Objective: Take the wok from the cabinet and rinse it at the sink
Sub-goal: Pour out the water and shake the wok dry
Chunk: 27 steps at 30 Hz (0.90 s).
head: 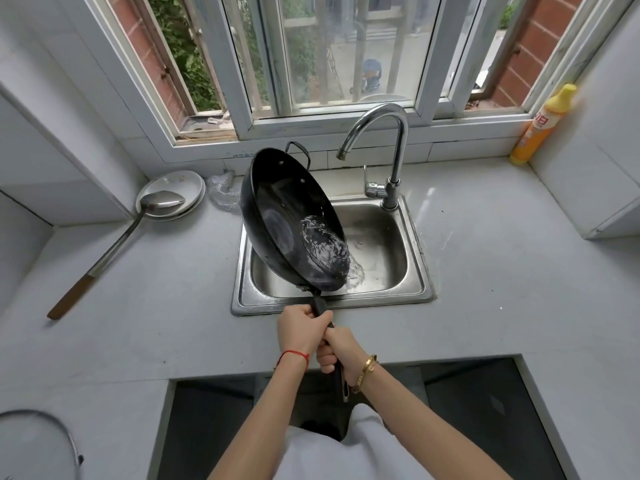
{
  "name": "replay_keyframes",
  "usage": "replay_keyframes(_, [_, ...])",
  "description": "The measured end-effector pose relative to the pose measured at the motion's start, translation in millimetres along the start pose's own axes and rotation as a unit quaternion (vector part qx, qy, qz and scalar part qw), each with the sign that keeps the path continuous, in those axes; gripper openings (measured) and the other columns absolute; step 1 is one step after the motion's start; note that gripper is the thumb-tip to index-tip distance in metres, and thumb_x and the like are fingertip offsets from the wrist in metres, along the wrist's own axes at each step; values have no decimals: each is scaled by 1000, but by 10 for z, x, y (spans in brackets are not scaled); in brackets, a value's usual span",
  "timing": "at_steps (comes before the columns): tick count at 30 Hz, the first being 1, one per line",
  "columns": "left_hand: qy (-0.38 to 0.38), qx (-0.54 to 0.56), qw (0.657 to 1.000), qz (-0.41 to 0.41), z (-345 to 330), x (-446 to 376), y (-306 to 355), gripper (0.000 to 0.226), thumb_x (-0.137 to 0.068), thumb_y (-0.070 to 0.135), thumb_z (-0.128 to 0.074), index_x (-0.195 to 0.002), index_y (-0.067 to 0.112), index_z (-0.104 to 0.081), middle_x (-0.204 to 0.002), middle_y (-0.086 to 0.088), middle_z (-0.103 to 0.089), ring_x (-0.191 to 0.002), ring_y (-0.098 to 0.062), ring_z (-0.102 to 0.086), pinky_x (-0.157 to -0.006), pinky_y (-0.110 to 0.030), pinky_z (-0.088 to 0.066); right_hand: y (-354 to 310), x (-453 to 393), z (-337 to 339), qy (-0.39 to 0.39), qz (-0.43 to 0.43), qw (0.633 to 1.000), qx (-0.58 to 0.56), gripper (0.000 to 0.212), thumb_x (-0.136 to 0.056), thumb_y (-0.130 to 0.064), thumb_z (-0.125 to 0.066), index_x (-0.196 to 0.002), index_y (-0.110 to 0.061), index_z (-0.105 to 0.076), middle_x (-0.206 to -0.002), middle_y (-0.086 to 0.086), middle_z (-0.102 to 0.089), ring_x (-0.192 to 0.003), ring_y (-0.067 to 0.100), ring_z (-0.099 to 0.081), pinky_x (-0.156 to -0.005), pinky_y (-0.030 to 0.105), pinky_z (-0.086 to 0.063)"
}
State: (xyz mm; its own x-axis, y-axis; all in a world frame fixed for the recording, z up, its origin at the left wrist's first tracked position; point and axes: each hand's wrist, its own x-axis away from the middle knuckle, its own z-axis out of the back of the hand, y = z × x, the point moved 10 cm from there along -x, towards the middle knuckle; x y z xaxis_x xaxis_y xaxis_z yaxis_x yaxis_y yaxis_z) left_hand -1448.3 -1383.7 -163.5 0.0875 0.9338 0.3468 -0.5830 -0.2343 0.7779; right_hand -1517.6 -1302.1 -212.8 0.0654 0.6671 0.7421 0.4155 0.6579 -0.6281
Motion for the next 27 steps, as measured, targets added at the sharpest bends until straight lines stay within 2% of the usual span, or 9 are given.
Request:
replay_keyframes(2, [22,-20,1000,-8,77,-13,11,37,-66,25,-73,-45,10,-47,-41,1,-48,-45,-13,-38,-48,-25,-37,45,-35,-73,-15,-15,1000,-17,38,-96,-13,-36,-58,-19,-35,-43,-5,-32,-32,7,-29,-33,18,-25])
replay_keyframes(10, [43,-74,996,-23,177,4,17,42,-66,27,-71,-42,12,-40,-41,-1,-44,-44,-17,-36,-46,-28,-37,158,-113,-199,-63,-43,995,-61,42,-98,-17,-35,-56,-19,-36,-41,-7,-31,-31,5,-28,-31,17,-24])
replay_keyframes(14, [45,-96,994,-16,206,-1,21,41,-66,27,-70,-42,10,-42,-43,-5,-47,-46,-20,-40,-48,-31,-41,171,-128,-266,-86,-50,991,-89,45,-100,-21,-36,-55,-19,-36,-39,-7,-31,-30,4,-27,-30,16,-23])
replay_keyframes(22, [49,-91,994,-38,212,-5,102,41,-72,24,-70,-41,15,-45,-38,4,-42,-41,-11,-38,-44,-21,-32,179,-177,-308,-120,-66,981,-136,50,-100,-25,-39,-50,-20,-37,-37,-7,-33,-29,4,-29,-31,14,-23])
replay_keyframes(27, [22,-41,999,-14,161,-65,-27,35,-75,29,-73,-51,8,-59,-46,1,-54,-48,-12,-45,-51,-22,-40,173,-157,-349,-154,-83,972,-158,52,-100,-27,-42,-49,-20,-34,-36,-8,-31,-27,3,-28,-30,14,-22])
